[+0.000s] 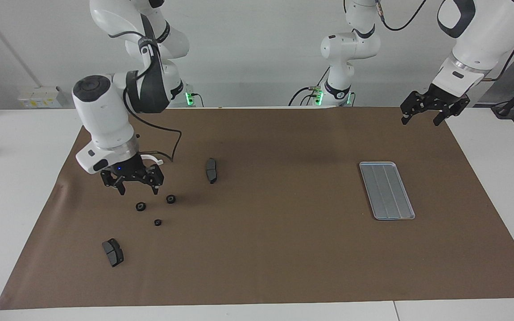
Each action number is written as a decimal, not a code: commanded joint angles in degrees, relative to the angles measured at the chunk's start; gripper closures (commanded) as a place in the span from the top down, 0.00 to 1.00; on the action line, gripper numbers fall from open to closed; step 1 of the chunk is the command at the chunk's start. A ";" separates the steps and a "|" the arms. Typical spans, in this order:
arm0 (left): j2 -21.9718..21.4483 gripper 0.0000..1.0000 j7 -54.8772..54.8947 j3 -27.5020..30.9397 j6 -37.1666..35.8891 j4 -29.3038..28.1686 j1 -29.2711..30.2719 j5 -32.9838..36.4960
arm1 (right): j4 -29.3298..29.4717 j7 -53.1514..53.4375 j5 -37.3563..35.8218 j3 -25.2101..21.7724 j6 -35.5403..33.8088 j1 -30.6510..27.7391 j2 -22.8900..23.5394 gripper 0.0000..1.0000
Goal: Place bearing gear from tray to pile
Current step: 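Set the last bearing beside the other two with the right gripper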
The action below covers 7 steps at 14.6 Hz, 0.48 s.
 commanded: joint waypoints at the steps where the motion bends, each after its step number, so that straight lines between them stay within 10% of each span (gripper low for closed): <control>1: -1.41 1.00 0.42 -0.43 -0.05 -1.37 0.67 0.74 | -0.42 0.76 0.38 0.21 -7.14 -1.55 -5.76 1.00; 7: -1.41 1.00 0.42 -0.43 -0.05 -1.37 0.58 0.74 | 3.28 2.94 1.96 -0.15 -22.21 -2.87 -11.58 1.00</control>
